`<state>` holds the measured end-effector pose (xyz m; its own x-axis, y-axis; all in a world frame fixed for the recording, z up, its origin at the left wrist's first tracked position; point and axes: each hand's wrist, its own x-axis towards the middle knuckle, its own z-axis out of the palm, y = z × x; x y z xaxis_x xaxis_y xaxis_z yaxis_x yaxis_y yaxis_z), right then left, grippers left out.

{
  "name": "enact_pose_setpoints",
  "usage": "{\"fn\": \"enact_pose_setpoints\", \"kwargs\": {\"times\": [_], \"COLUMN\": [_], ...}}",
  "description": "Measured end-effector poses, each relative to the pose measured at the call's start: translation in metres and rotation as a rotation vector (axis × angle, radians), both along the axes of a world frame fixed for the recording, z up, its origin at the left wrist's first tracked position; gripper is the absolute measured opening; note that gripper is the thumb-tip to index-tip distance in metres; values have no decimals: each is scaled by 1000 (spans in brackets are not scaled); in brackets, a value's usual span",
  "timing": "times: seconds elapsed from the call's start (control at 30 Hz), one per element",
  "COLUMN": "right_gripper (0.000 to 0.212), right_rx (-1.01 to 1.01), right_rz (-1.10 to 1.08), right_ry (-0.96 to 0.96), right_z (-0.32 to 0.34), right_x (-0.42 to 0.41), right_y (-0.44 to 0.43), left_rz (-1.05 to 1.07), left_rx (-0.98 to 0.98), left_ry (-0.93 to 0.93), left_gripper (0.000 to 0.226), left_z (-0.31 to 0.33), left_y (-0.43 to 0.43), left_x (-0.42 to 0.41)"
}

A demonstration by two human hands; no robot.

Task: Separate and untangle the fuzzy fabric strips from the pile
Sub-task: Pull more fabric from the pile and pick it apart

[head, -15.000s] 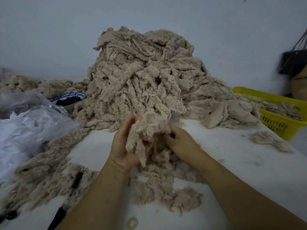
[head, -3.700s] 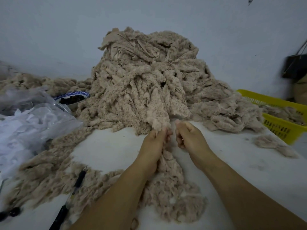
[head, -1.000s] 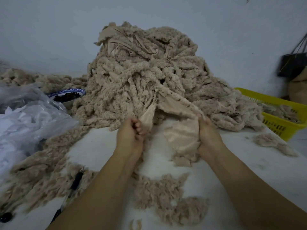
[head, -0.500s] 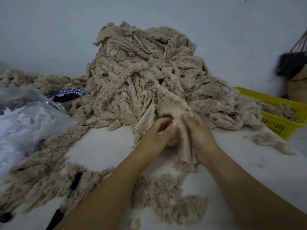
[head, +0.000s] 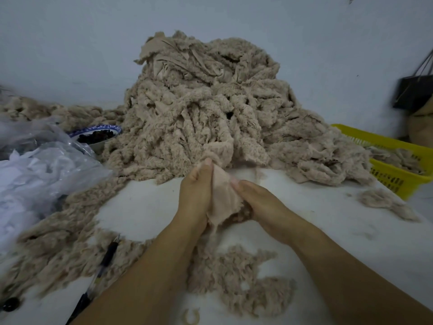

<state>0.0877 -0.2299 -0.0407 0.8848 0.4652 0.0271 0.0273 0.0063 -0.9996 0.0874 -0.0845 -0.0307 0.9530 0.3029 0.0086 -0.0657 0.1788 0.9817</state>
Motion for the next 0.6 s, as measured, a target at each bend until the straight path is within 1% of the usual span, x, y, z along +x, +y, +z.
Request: {"fn": "enact_pose_setpoints", "kwargs": {"times": [0.07,0.13,0.2,0.3,0.33,0.37,0.4,0.43,0.5,0.53,0.57,0.6], "right_gripper": [56,51,44,48,49,51,54,59,72,77,74,64], "right_rx": [-71,-59,53,261,297,300,263,200,-31,-115,-127,-69], "right_rz": [-87,-172,-243,-410,-465,-494,-497,-468,-358,-316,-286,-270], "right_ry": [-24,-46,-45,13,22,7,-20,-56,-90,-77,-75,-61], "right_z": [-1,1,4,13,14,13,13,11,6,5,1,2], "right_x": [1,3,6,13,16,19,19,19,14,11,12,10], "right_y": [0,-3,-3,-10,-16,-23,-28,-29,-24,-19,-15,-11], "left_rz": [38,47,60,114,122,129,123,100,-2,-96,-200,-280], "left_rx": [-48,-83,-113,-256,-271,-251,-185,-64,213,267,274,307], "left_ry": [17,7,5,-33,-53,-69,-81,-93,-110,-117,-131,-178], "left_gripper": [33,33,33,35,35,33,30,28,32,32,35,41], "left_z": [2,2,0,1,3,3,4,4,4,4,2,0], "left_y": [3,3,2,15,21,26,27,23,8,-1,-9,-14], "left_x": [0,1,4,8,9,10,9,7,-1,-5,-9,-12]}}
